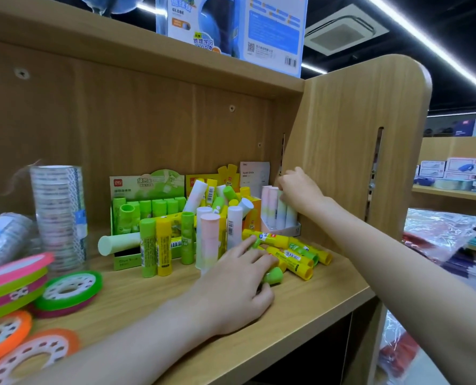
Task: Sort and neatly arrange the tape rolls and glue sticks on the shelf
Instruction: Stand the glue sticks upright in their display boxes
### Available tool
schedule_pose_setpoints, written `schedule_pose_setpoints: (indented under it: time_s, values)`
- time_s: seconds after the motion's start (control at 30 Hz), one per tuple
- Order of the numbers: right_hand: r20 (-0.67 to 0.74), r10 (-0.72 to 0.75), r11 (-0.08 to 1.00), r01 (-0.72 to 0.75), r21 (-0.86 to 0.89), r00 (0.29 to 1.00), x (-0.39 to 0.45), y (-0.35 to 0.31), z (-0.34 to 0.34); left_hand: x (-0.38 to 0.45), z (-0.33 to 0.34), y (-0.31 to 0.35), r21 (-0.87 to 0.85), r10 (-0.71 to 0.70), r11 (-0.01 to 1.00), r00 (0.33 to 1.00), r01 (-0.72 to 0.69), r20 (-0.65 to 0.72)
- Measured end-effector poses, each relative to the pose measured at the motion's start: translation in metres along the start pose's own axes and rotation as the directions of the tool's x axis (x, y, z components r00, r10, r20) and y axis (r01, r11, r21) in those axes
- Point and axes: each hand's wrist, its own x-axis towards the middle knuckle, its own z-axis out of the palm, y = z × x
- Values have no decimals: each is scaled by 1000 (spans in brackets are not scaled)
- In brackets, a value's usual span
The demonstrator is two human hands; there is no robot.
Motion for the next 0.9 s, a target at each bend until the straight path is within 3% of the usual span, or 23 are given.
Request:
schedule_pose_setpoints:
  time_s: [0.13, 0.27, 0.33, 0.43, 0.53, 0.6, 0.77, 0.83, 0.9]
  values:
    - [-67, -20, 998, 16, -64, 998, -1, 2, 8, 0, 1, 0, -15, -7, 1000, 1000, 7, -2]
    - [9, -9, 1000, 9, -17, 1000, 1, 7, 4, 0, 0, 0, -23, -4, 1000, 1000, 4, -5]
    - [-12, 26, 995, -25, 94, 1000, 1, 8, -3, 0, 0, 0, -15, 6, 1000, 1000, -6, -11]
    - [-176, -63, 897, 133, 422, 982, -11, -4, -21, 0, -1, 0, 1, 19, 1000, 999, -19, -26]
    - [-50, -280, 710, 242, 662, 959, -26, -18, -33, -1, -2, 2, 11, 23, 1000, 1000, -23, -16]
    - [30, -349, 715, 246, 654, 937, -28, -23, -28, 0, -2, 2, 8, 16, 1000, 1000, -16, -6]
    - [-10, -388, 772, 331, 543, 922, -22, -28, -19, 0, -3, 3, 3, 2, 1000, 1000, -2, -5]
    - [-13, -270, 635, 188, 749, 963, -23, -25, -25, -1, -4, 4, -15, 8, 1000, 1000, -8, -12]
    - [-2, -57, 292, 19, 956, 998, -23, -17, -36, -1, -3, 3, -5, 22, 1000, 1000, -22, -17]
